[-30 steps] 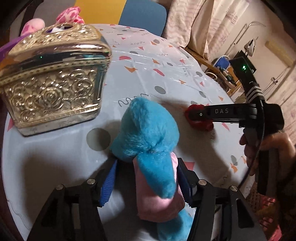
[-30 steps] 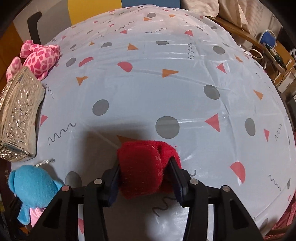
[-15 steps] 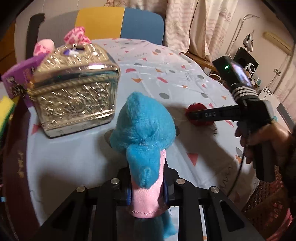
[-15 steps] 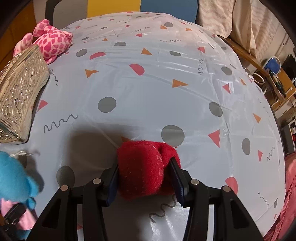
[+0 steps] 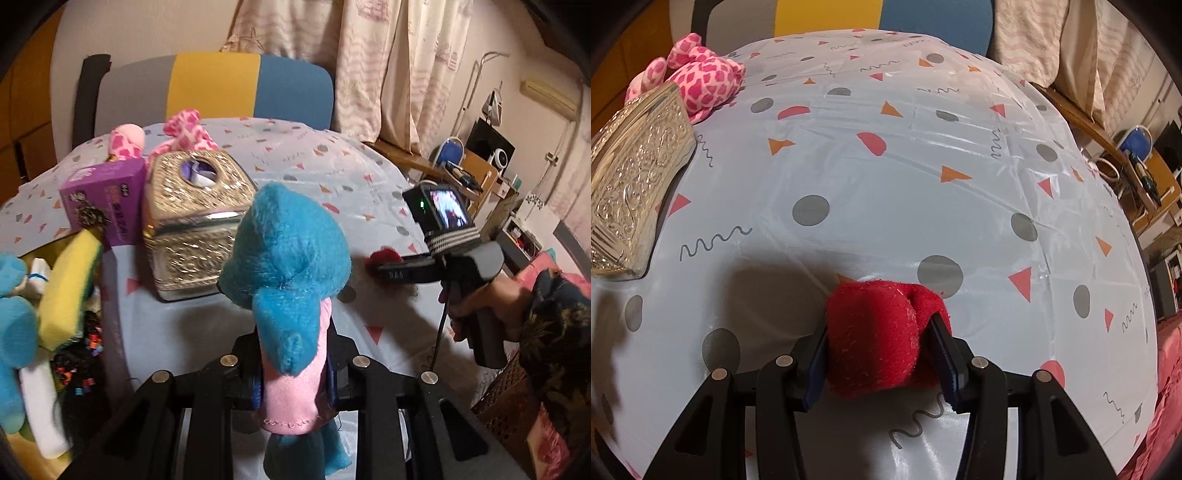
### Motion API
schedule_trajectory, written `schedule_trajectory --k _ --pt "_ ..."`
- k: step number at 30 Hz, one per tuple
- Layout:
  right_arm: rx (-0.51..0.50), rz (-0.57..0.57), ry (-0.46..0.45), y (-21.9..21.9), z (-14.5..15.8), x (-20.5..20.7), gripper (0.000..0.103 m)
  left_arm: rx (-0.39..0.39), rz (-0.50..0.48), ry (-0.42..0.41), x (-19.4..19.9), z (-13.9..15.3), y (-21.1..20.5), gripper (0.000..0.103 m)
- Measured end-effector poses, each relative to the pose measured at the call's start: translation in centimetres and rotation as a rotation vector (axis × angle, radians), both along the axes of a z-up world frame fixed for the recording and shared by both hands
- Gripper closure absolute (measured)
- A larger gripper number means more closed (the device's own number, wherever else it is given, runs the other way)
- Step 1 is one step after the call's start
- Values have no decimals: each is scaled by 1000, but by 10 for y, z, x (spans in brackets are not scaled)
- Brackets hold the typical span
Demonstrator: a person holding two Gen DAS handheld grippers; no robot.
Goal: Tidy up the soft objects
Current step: 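Carry the pink-dress plush into the gold tray and open the left gripper while the right holds the sock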
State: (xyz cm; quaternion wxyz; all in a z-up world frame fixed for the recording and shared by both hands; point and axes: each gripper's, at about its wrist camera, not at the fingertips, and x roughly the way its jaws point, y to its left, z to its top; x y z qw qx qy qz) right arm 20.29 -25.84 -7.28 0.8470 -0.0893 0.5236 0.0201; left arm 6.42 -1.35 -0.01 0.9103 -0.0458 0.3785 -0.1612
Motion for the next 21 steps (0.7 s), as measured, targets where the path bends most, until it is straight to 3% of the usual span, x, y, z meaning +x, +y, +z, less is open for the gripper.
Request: schedule_trajectory --k 9,21 --pt "-43 47 -4 10 -2 0 54 -15 74 -25 -13 20 35 78" --pt "-76 65 -6 16 -2 -4 57 -41 158 -22 -28 26 78 78"
